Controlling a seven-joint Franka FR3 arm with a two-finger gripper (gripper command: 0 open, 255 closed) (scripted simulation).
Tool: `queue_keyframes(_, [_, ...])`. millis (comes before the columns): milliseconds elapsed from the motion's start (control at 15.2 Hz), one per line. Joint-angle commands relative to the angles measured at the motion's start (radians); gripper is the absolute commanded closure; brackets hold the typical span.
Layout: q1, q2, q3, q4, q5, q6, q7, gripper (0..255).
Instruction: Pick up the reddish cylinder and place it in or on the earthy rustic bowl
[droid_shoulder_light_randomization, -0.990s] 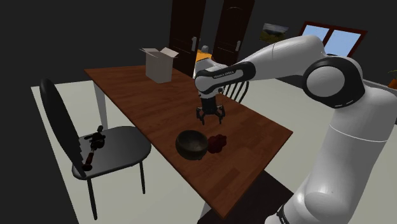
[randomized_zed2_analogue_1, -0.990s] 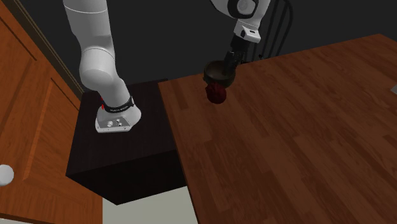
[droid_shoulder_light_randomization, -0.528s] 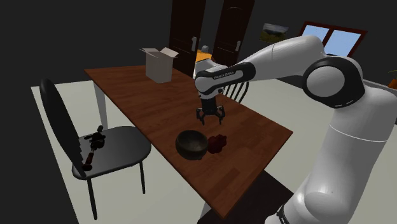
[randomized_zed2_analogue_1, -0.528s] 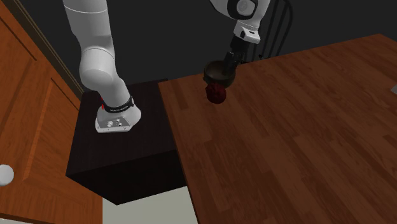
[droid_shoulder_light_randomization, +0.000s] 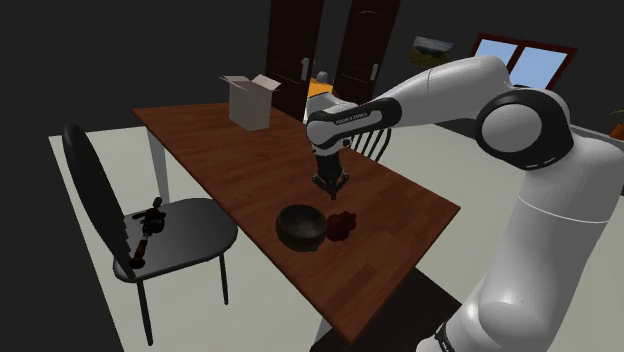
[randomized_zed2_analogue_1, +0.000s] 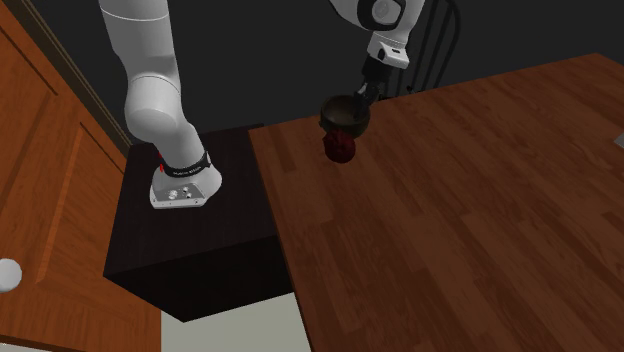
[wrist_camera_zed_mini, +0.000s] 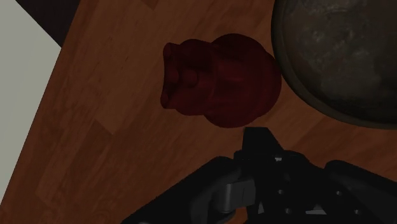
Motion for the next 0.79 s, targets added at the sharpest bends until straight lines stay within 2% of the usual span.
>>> queue_keyframes(0, [0.0,0.0,0.0,0.0,0.0,0.0,0.0,255])
queue_keyframes(66, [0.0,0.0,0.0,0.0,0.0,0.0,0.0,255])
queue_keyframes(132, [0.0,0.0,0.0,0.0,0.0,0.0,0.0,0])
queue_keyframes(330, [-0.131,-0.136,-0.031,-0.209,0.237,0.181,-0.35,0])
queue_keyframes(528, [-0.244,-0.156,-0.087,-0.315,0.52,0.226,-0.772,0])
queue_keyframes(726, [-0.247,-0.145,-0.085,-0.335,0.545,0.25,-0.801,0])
